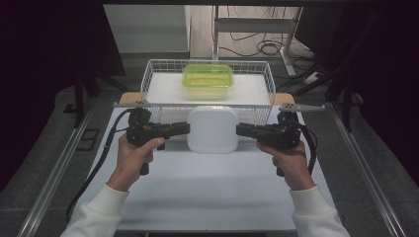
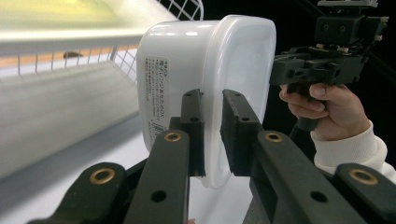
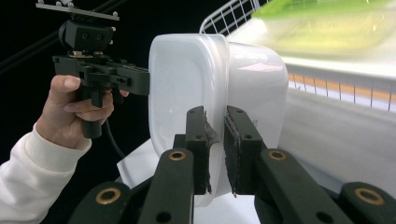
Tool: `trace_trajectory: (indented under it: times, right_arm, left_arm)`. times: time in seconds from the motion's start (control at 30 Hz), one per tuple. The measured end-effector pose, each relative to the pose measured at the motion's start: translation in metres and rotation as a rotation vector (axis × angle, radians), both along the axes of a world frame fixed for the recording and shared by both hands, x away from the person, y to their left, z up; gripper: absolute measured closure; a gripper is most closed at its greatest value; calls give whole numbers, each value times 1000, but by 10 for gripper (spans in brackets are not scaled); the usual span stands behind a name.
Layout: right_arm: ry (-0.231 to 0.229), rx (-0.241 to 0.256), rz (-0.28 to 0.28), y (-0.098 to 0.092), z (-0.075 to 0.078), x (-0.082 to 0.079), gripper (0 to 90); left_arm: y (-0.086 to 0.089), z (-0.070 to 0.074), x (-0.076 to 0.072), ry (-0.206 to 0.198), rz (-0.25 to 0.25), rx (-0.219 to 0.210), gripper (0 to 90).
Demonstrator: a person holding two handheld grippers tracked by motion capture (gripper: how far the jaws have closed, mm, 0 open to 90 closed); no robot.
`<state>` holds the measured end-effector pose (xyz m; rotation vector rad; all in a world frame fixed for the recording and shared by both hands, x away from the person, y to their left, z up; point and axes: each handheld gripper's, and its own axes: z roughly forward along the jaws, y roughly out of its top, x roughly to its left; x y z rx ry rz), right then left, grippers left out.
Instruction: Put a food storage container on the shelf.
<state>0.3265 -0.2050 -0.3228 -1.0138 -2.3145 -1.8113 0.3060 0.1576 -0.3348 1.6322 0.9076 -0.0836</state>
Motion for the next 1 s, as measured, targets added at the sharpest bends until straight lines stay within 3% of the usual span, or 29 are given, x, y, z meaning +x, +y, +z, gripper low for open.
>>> trace_trajectory:
  times: [0.13,0.77,1.0]
  right_arm:
    - [1,14,12,5,15,10,795]
    - [-52,16,17,26,76,46,795]
    - [-47,36,14,28,85,64,796]
  left_arm:
    - [7,13,8,-2,0,-20,802]
    - [26,73,41,-60,33,-24,802]
    - [27,86,58,-65,38,-13,802]
